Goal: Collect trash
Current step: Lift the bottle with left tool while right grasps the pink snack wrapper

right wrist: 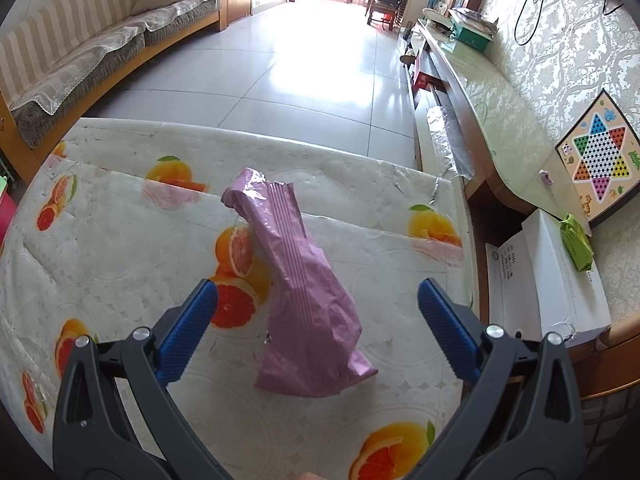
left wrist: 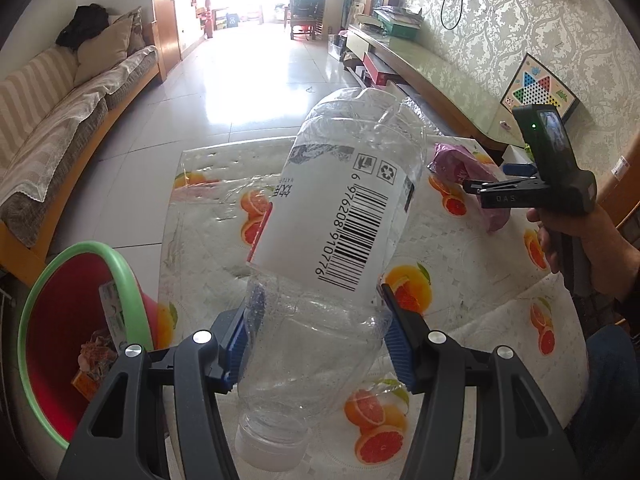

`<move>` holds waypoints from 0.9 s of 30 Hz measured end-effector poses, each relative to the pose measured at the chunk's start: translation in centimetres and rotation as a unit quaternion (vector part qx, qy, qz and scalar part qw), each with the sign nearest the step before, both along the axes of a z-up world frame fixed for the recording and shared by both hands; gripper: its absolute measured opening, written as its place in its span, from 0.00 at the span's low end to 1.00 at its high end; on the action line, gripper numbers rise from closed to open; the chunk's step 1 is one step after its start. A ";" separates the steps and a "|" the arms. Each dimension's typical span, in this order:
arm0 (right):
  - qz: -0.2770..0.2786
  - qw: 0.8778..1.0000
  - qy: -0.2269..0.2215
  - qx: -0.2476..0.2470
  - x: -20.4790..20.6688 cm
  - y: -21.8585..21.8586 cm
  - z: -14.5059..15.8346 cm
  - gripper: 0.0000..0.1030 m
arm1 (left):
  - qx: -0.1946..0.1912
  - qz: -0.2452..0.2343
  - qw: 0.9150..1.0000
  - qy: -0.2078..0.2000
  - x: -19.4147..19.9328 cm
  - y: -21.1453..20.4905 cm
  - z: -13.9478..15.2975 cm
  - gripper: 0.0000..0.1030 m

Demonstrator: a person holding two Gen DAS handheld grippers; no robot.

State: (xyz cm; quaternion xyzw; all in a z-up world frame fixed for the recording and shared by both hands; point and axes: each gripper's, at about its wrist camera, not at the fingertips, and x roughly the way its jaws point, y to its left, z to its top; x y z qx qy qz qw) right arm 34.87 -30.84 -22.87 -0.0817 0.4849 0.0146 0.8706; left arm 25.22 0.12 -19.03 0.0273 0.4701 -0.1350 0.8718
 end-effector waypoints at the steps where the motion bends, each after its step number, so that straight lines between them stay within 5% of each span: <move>1: -0.002 1.000 0.004 0.000 0.4 -0.1 -0.4 0.96 | -0.001 0.005 1.000 0.001 -0.3 0.4 0.0 0.53; 14: -0.008 0.999 0.030 0.010 1.7 0.6 -2.9 0.88 | 0.005 0.027 0.999 0.025 -3.9 4.3 -0.9 0.53; 19: -0.006 0.999 0.030 0.032 1.6 0.8 -2.7 0.70 | 0.003 0.027 0.999 0.024 -4.9 4.1 -0.6 0.53; 23: -0.002 0.999 0.027 0.044 1.4 1.1 -2.5 0.40 | 0.001 0.012 1.000 0.018 -5.3 2.9 0.0 0.53; 27: -0.003 0.998 0.030 0.046 1.1 1.2 -2.4 0.24 | -0.005 0.003 1.000 0.010 -5.7 2.1 0.8 0.53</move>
